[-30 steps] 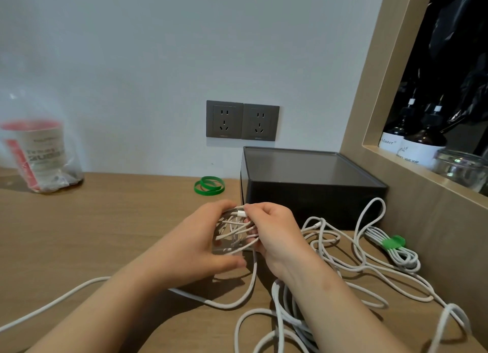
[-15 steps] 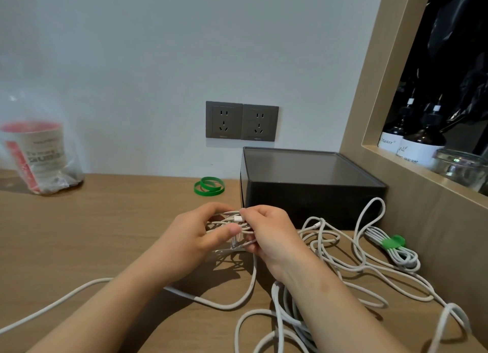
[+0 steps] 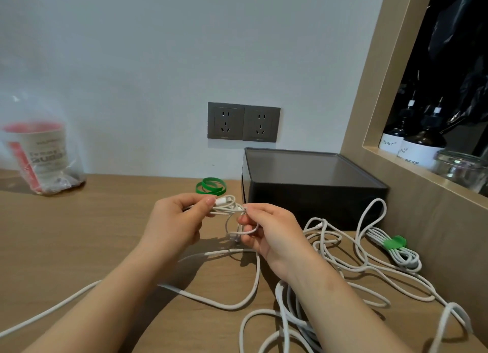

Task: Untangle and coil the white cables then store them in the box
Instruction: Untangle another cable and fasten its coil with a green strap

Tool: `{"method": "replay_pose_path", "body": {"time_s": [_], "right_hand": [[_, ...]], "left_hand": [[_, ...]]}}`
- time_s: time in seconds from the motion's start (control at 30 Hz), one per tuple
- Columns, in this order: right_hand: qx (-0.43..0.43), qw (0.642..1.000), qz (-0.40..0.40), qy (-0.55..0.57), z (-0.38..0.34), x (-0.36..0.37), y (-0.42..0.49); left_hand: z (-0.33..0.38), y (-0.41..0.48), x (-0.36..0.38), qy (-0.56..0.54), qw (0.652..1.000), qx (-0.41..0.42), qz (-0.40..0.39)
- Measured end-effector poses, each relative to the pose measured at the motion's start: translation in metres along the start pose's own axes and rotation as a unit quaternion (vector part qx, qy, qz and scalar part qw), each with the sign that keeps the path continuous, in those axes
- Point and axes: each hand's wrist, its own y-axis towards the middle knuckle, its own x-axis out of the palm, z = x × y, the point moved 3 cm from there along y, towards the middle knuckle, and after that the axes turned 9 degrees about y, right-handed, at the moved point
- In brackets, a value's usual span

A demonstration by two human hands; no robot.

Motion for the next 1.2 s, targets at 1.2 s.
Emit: {"method": "replay_pose_path", "body": {"time_s": [1.2], "right_hand": [[-0.206,0.828,0.027,-0.52,-0.008,0.078,0.104]], "left_hand": [[-0.013,0.029,-0.034,-0.167,0.967,-0.103,0.162]]}}
